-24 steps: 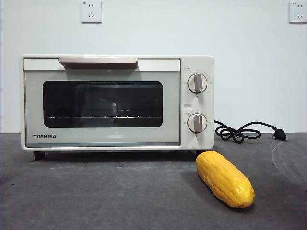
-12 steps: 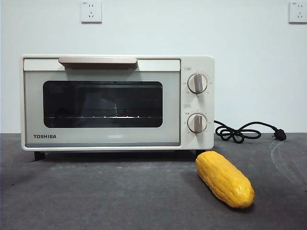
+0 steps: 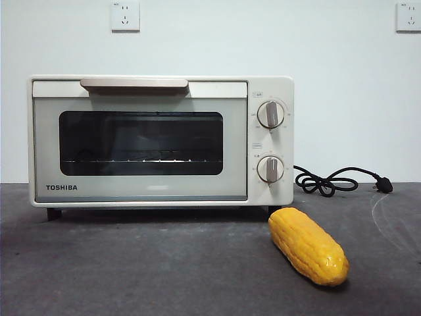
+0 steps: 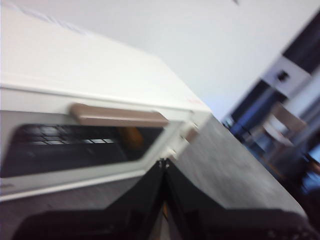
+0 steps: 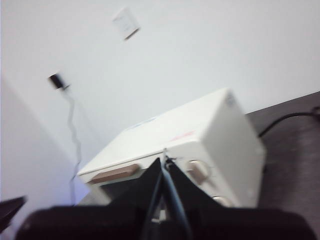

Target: Take the corn from the table,put the corn in the oven

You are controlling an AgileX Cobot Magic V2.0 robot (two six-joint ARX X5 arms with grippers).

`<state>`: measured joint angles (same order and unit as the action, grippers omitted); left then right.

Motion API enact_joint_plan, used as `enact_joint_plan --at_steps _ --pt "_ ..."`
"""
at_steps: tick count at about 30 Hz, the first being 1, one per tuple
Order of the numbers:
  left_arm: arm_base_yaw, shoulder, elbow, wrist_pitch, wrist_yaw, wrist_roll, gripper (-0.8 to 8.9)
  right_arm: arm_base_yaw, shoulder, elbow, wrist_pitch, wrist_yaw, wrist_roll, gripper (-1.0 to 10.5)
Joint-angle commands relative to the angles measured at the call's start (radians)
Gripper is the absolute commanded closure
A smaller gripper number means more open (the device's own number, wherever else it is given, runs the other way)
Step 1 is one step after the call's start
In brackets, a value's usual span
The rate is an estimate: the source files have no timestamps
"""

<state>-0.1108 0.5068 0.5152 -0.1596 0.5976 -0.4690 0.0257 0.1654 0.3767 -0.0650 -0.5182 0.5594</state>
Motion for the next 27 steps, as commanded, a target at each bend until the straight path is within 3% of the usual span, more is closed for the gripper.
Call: enact_joint_plan --at_steps 1,6,11,14,17,20,24,27 --pt "-0.003 0.108 0.110 -0.098 0.061 0.093 8.19 0.000 0.077 0.074 -0.041 -0.041 0.007 9.6" --pt "-0.024 0.297 0.357 -0.407 0.038 0.293 8.19 0.001 0.246 0.243 -0.171 -0.070 -0.069 9.6" --pt "-0.056 0.454 0.571 -0.710 -0.088 0.458 8.19 0.002 0.407 0.391 -0.237 -0.193 -0.142 9.6" --pt "-0.078 0.520 0.652 -0.812 -0.123 0.503 8.19 0.006 0.494 0.468 -0.300 -0.253 -0.183 9.5" --pt "-0.101 0.562 0.692 -0.848 -0.130 0.508 8.19 0.042 0.575 0.533 -0.390 -0.261 -0.255 9.5" --pt "-0.126 0.574 0.693 -0.841 -0.130 0.508 8.19 0.111 0.642 0.574 -0.477 -0.220 -0.328 9.2" --pt "-0.163 0.576 0.693 -0.832 -0.131 0.507 8.19 0.237 0.730 0.591 -0.547 -0.071 -0.356 7.4" --pt "-0.177 0.576 0.693 -0.830 -0.131 0.507 8.19 0.341 0.792 0.591 -0.569 0.051 -0.358 6.7"
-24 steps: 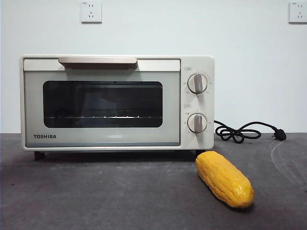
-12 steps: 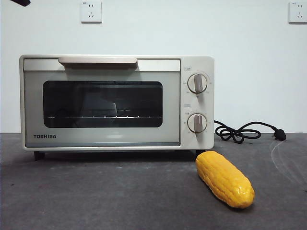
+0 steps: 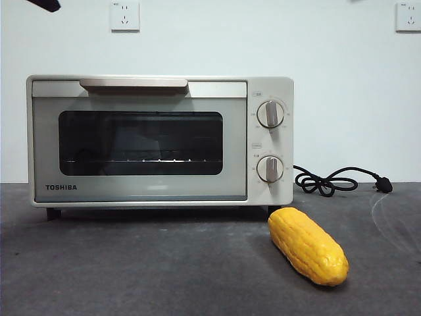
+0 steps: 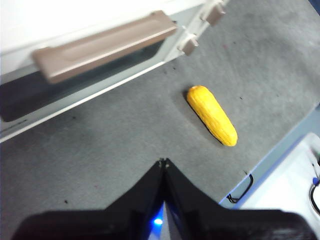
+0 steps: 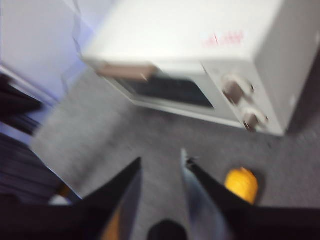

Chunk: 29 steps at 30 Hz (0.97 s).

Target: Take the corn from the table,put the corn in the oven

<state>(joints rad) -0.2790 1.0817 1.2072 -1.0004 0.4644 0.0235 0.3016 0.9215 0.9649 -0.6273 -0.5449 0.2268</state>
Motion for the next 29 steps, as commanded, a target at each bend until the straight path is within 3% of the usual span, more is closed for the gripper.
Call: enact_joint_plan --at_steps 1,4,11,29 --pt "-0.010 0.001 0.001 0.011 0.002 0.015 8.19 0.095 0.054 0.003 -0.013 0.119 -0.025 6.3" --pt "-0.010 0.001 0.001 0.011 0.003 0.015 8.19 0.185 0.114 0.003 -0.039 0.251 -0.025 5.3" --pt "-0.010 0.001 0.001 0.010 0.002 0.015 8.19 0.320 0.254 0.003 -0.092 0.438 -0.026 5.3" --pt "-0.010 0.001 0.001 0.006 0.002 0.041 8.19 0.341 0.573 0.002 -0.061 0.468 -0.048 5.4"
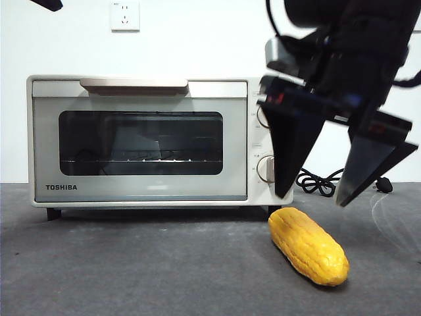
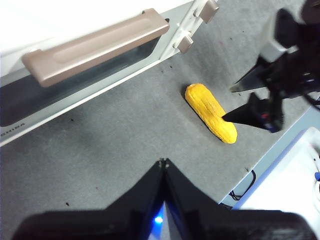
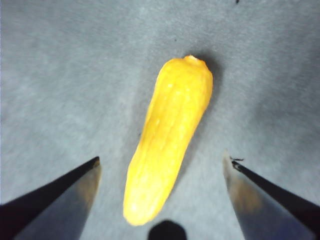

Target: Take the corn from the table,put the corn in the oven

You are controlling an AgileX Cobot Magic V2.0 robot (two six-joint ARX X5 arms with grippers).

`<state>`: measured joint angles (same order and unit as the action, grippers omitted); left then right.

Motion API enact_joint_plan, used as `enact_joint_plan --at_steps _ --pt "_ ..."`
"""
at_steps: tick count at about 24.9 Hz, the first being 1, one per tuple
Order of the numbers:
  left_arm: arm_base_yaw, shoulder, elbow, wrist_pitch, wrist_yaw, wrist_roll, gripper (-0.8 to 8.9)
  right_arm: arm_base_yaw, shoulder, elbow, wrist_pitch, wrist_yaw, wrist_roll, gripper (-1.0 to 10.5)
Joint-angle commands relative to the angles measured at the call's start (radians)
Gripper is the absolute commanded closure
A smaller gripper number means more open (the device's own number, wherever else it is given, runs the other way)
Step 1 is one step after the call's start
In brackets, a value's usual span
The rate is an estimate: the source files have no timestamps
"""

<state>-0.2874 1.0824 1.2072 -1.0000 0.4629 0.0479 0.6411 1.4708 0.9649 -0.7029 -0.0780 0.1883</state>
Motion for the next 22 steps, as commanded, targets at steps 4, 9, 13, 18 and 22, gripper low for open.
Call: enact_joint_plan --at_steps 4,9,13,18,22 --pt "-0.002 0.000 0.001 0.005 -0.024 0.017 8.19 0.001 0.083 0.002 0.053 0.001 -0.009 5.4" --pt "-0.002 0.000 0.001 0.003 -0.023 0.017 8.19 0.001 0.130 0.002 0.053 0.001 -0.009 6.0" --pt "-0.002 0.000 0.001 0.000 -0.023 0.017 8.19 0.001 0.130 0.002 0.050 0.001 -0.018 9.7" --pt "-0.002 0.000 0.001 0.003 -0.022 0.017 8.19 0.002 0.121 0.005 0.044 -0.001 -0.008 9.6" --pt "-0.002 0.000 0.001 0.072 -0.018 0.004 8.19 0.027 0.046 0.019 0.030 -0.055 0.005 9.6"
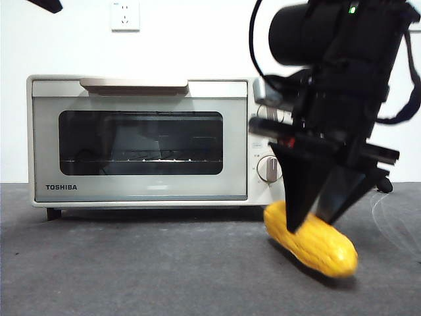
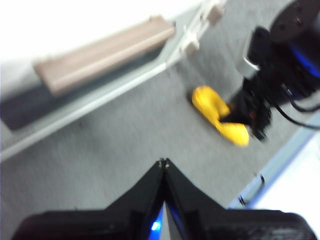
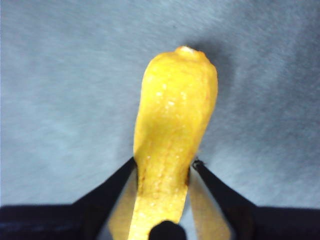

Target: Take the corn from the table,put the corn in the oven

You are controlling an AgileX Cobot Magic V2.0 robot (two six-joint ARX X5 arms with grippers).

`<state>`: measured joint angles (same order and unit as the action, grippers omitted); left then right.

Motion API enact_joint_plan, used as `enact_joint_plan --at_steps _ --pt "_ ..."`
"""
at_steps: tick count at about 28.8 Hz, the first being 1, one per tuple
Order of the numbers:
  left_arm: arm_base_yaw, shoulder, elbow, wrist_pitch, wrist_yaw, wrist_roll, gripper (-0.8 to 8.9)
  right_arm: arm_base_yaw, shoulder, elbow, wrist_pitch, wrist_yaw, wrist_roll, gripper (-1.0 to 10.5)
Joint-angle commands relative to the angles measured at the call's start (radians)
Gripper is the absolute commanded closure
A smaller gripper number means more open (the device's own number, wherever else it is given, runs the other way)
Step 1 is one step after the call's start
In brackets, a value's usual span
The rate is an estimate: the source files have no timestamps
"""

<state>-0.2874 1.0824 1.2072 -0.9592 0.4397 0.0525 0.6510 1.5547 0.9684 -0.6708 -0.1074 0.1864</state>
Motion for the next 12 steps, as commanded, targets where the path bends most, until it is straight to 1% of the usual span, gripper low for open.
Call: enact_joint_plan --at_steps 1,3,5,7,9,12 --pt "-0.002 0.000 0.001 0.056 0.005 -0.008 8.19 0.030 -0.065 0.023 -0.013 -0.034 0.015 9.6" --pt "-0.002 0.005 0.001 0.124 0.005 -0.030 8.19 0.065 -0.140 0.045 -0.038 -0.034 0.024 9.6" --pt "-0.002 0.016 0.001 0.185 0.005 -0.034 8.19 0.101 -0.216 0.075 -0.059 -0.034 0.048 9.6" --pt "-0.002 0.036 0.001 0.237 0.005 -0.045 8.19 0.137 -0.292 0.106 -0.063 -0.034 0.056 9.6" --pt "-0.002 0.062 0.001 0.267 0.004 -0.046 8.19 0.161 -0.349 0.136 -0.064 -0.033 0.073 9.6" --pt "-0.002 0.103 0.001 0.282 0.004 -0.045 8.19 0.187 -0.410 0.178 -0.064 -0.032 0.080 9.6"
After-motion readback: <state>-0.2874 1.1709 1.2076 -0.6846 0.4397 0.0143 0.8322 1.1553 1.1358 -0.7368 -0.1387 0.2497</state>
